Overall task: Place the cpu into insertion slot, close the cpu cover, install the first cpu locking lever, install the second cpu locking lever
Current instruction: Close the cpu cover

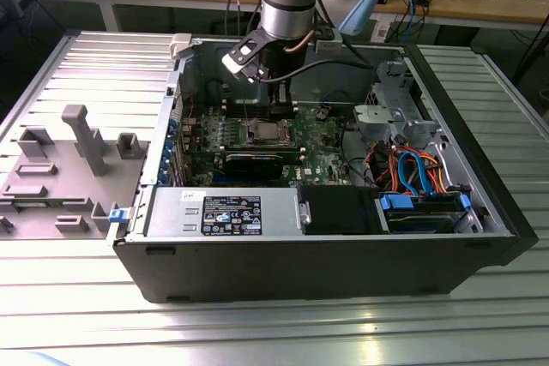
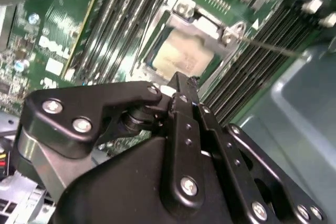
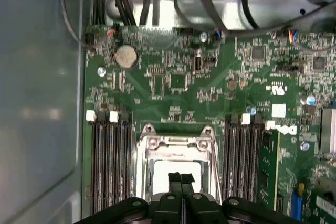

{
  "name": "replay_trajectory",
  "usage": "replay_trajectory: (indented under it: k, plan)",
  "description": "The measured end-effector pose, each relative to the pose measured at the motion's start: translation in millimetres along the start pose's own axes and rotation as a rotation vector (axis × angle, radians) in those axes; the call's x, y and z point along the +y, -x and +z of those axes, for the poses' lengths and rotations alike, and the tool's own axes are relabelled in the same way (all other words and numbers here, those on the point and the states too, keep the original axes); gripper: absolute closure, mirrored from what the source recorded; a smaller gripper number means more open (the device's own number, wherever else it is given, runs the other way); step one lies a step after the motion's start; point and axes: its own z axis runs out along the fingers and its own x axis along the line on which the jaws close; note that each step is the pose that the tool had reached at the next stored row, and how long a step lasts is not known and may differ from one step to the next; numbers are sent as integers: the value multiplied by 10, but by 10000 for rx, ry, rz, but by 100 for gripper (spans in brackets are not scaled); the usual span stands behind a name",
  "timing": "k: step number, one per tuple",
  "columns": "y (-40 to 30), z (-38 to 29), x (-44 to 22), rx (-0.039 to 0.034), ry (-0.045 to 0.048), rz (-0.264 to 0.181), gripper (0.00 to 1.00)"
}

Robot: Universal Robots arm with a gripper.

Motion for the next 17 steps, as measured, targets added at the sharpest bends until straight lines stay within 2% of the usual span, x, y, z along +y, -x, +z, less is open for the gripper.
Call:
replay_trajectory:
  k: [4,10,14,17]
  plan:
    - [-4,56,-129,-2,-2,0,89]
    - [-9,184,-257,-2,-2,0,89]
    - [-10,244,-294,-2,-1,0,89]
    - [-10,290,-297,-2,-1,-2,89]
